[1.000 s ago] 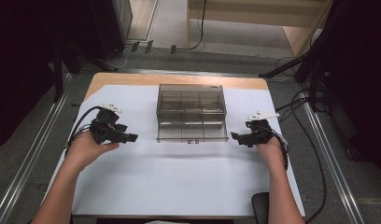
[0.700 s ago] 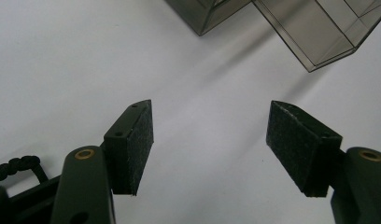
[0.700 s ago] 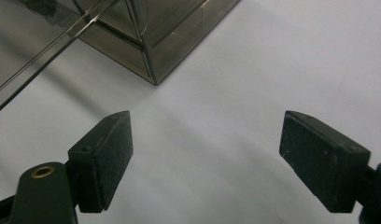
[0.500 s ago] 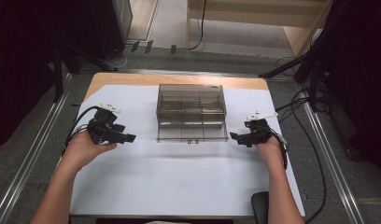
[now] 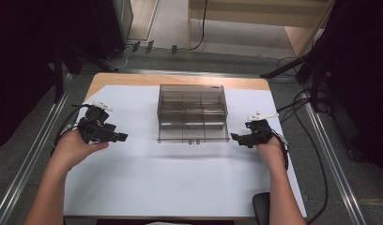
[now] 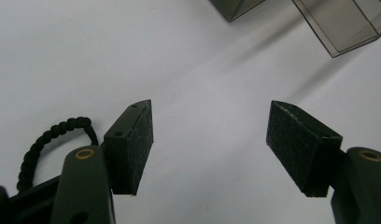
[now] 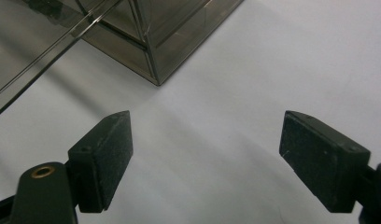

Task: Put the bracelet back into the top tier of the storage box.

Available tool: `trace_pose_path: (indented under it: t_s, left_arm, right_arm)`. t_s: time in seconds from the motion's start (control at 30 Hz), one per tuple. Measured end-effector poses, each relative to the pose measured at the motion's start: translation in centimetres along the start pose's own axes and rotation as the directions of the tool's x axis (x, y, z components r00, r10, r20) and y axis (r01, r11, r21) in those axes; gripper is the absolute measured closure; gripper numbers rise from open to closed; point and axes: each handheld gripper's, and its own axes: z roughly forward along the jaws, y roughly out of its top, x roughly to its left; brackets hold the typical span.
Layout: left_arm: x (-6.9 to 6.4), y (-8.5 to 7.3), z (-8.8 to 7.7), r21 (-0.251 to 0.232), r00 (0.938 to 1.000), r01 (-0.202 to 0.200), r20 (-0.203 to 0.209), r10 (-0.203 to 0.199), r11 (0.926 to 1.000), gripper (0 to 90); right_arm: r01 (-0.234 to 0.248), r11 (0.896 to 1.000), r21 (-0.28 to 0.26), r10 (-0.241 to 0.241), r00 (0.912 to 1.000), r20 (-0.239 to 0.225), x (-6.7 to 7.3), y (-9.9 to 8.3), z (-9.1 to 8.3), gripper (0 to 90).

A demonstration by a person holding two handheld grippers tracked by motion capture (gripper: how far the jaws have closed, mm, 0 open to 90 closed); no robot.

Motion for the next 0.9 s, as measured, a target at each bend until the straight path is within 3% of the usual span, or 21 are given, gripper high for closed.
trace_pose_path:
  t_s: [0.27,0.43,0.63,0.9]
  left_arm:
    - [0.7,-0.6,0.0,0.069,0.9949,-0.022,-0.096,0.029,0.9973,30.8]
    - [1.3,-0.8,0.4,0.109,0.9922,-0.006,-0.123,0.02,0.994,30.8]
    - [1.7,-1.0,0.1,0.105,0.9911,-0.009,-0.131,0.023,0.9944,30.8]
    - [2.8,-1.0,0.1,0.117,0.9874,0.03,-0.158,-0.012,0.9926,30.9]
  right_arm:
    - [0.001,1.0,0.007,-0.001,1.0,0.0,0.1,0.0,0.0,18.3]
    - [-0.002,1.0,0.006,0.002,1.0,-0.001,0.1,0.0,0.0,18.3]
    - [0.003,1.0,0.008,-0.003,1.0,0.0,0.1,0.0,0.0,18.4]
    - [-0.004,1.0,0.005,0.004,0.9999,0.011,0.0,-0.4,-0.4,18.4]
